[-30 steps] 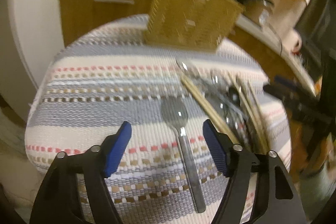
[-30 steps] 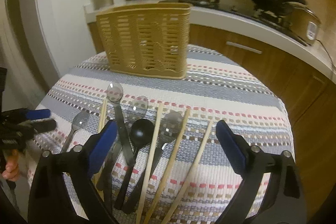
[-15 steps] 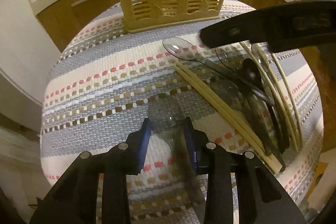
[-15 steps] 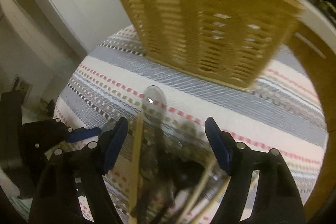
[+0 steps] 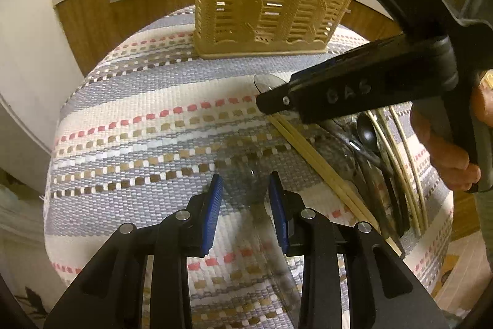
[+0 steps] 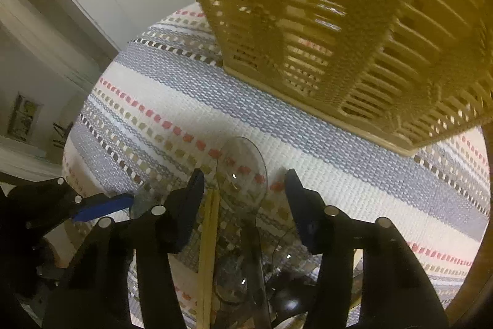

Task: Organize utensils
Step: 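Grasp a clear plastic spoon with the left tool while the right tool grasps another clear spoon, then lift both clear spoons into the beige caddy and open both tools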

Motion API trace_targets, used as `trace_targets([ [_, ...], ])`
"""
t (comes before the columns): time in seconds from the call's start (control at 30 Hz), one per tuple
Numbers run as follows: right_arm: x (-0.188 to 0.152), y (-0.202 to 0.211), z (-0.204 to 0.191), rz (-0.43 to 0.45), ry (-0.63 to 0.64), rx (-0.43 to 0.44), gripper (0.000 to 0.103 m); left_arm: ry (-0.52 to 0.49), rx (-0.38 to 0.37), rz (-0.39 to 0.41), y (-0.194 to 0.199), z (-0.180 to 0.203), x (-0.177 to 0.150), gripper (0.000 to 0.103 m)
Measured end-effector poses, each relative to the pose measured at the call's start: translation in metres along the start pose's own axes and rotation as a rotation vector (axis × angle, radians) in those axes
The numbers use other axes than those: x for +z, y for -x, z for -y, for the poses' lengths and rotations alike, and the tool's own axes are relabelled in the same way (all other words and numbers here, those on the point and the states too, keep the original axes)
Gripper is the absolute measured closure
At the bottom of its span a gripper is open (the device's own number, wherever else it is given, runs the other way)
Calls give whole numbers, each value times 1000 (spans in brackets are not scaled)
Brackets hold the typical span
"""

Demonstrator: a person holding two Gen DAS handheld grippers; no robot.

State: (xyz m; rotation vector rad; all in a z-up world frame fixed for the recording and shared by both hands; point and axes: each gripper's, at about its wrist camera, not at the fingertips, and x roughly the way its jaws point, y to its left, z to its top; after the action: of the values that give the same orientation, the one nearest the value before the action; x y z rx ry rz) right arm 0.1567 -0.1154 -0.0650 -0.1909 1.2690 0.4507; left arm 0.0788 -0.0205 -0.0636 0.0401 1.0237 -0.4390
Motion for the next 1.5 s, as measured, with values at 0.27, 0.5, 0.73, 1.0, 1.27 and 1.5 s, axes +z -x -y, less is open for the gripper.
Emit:
trace_targets([
  [0.27, -2, 4, -8, 19, 24, -12, 73, 65, -124, 46, 11, -19, -2, 75],
  [0.5, -11, 11, -3, 34, 20, 0, 73, 116, -164, 78, 21, -37, -3, 76],
  [0.73, -27, 52, -2, 184, 35, 68, 73, 102, -226, 186, 54, -28, -5, 103],
  [1.0, -64, 111, 12, 425, 35, 159, 73, 66, -209, 234, 68, -17, 3, 103],
  [1.27, -71, 111, 25, 397, 4, 163, 73, 26, -111, 46, 26, -7, 4, 63],
  [1.5, -70, 99, 25, 364, 2, 165, 73, -48, 59, -76, -8, 11, 19, 58],
])
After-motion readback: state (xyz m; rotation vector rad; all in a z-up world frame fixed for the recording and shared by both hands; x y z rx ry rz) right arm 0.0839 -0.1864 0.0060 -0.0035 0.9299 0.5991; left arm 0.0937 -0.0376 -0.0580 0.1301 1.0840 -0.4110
